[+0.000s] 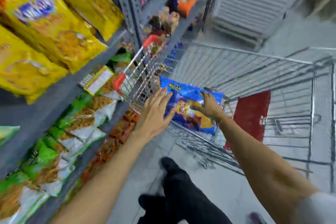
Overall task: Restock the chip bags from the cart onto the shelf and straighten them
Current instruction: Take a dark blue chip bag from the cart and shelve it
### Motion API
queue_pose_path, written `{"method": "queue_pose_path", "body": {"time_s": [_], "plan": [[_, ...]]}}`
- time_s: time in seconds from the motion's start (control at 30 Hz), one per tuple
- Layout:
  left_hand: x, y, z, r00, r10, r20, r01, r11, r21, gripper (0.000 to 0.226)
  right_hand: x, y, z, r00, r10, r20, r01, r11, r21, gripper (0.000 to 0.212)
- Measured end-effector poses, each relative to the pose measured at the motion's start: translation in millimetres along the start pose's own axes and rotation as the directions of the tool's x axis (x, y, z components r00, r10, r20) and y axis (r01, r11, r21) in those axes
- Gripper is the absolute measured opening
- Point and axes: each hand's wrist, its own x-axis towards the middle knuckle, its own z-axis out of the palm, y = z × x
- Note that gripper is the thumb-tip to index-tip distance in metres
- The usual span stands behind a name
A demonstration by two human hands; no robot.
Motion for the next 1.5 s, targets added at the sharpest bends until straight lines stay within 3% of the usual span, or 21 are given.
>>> {"method": "queue_pose_path", "body": {"time_s": [0.2, 0.37, 0.47, 0.6, 0.73, 0.93, 1.07, 1.17, 1.3, 1.4, 1.5], "plan": [[-11.3, -12.5, 40.9, 0.995, -0.079, 0.068, 0.075, 0.996, 0.055, 0.046, 35.2, 18.8, 31.6, 0.987, 0.016, 0.161, -0.002, 0.996, -0.086, 0.089], [-11.6, -18.9, 53.4, 0.998, -0.046, -0.031, 0.048, 0.997, 0.066, 0.045, 83.3, 12.0, 46.9, 0.95, -0.046, 0.31, 0.107, 0.977, -0.184, 0.094], [-12.2, -19.8, 58.1, 0.996, -0.059, -0.07, 0.063, 0.997, 0.053, 0.045, 93.6, 15.5, 59.2, 0.916, 0.007, 0.4, 0.088, 0.972, -0.217, 0.096], [-11.3, -21.4, 63.2, 0.994, -0.042, -0.102, 0.047, 0.998, 0.042, 0.04, 91.6, 27.1, 70.8, 0.909, 0.005, 0.418, 0.066, 0.986, -0.154, 0.097], [-11.7, -22.0, 64.0, 0.992, -0.037, -0.122, 0.044, 0.998, 0.053, 0.039, 81.3, 37.0, 71.9, 0.936, -0.026, 0.35, 0.04, 0.999, -0.034, 0.086], [-11.4, -20.0, 62.2, 0.995, -0.064, -0.081, 0.07, 0.995, 0.073, 0.039, 56.8, 39.4, 55.8, 0.981, 0.101, 0.165, -0.156, 0.917, 0.368, 0.047], [-14.2, -14.4, 47.7, 0.997, -0.073, -0.001, 0.073, 0.994, 0.087, 0.044, 35.5, 12.4, 16.3, 0.982, 0.161, -0.099, -0.054, 0.741, 0.67, 0.033], [-13.7, -11.0, 33.1, 0.996, -0.084, 0.028, 0.083, 0.995, 0.054, 0.053, 27.5, -14.8, -16.2, 0.965, 0.166, -0.204, 0.05, 0.644, 0.764, 0.032], [-13.4, -8.9, -15.5, 0.989, -0.086, -0.122, 0.09, 0.996, 0.024, 0.047, 5.5, -82.6, -64.4, 0.951, 0.103, -0.291, 0.176, 0.594, 0.785, 0.048], [-20.4, -10.0, -70.9, 0.95, -0.075, -0.302, 0.085, 0.996, 0.019, 0.041, -14.5, -143.9, -96.6, 0.924, -0.013, -0.382, 0.33, 0.532, 0.78, 0.039], [-43.2, -11.4, -136.8, 0.869, -0.075, -0.489, 0.119, 0.991, 0.059, 0.044, -43.5, -210.6, -125.4, 0.894, -0.12, -0.432, 0.436, 0.463, 0.772, 0.034]]}}
